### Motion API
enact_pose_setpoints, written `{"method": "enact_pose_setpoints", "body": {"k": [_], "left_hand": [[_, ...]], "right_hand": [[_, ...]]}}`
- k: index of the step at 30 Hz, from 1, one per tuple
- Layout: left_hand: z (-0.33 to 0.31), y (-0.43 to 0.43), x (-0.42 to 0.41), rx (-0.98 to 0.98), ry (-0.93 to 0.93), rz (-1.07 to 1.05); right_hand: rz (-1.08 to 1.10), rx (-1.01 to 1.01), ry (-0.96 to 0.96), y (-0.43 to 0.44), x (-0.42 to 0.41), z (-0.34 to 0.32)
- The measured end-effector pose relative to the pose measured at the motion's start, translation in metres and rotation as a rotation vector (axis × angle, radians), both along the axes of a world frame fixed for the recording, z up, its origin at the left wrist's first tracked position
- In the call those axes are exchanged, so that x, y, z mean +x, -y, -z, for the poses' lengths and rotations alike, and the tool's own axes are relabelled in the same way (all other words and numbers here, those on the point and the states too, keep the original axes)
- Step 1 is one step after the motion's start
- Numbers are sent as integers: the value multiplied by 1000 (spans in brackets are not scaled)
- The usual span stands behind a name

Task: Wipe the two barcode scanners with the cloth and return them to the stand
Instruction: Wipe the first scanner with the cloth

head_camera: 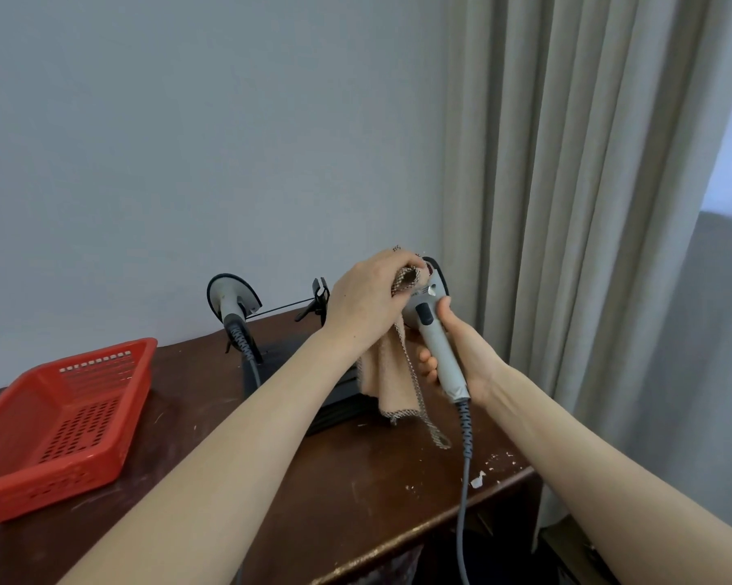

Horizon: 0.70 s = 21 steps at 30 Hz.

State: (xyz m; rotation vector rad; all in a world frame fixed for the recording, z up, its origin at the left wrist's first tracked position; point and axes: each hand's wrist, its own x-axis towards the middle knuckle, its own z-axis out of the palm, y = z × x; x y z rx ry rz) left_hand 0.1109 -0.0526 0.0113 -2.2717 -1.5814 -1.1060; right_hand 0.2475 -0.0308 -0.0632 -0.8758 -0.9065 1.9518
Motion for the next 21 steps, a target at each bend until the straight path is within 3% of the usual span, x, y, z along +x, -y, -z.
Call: {"method": "enact_pose_setpoints", "body": {"k": [4, 15, 18, 21], "left_hand": [[0, -2, -2, -42, -81, -67], [0, 2, -20, -88, -7, -202], [1, 4, -24, -48, 120, -137], [-2, 7, -20, -76, 50, -29]], "right_hand": [[0, -13, -10, 4, -1, 2], [-5, -59, -53, -1, 1, 3], [-6, -59, -61, -1, 0, 2], [-16, -48, -49, 1, -4, -1]]}}
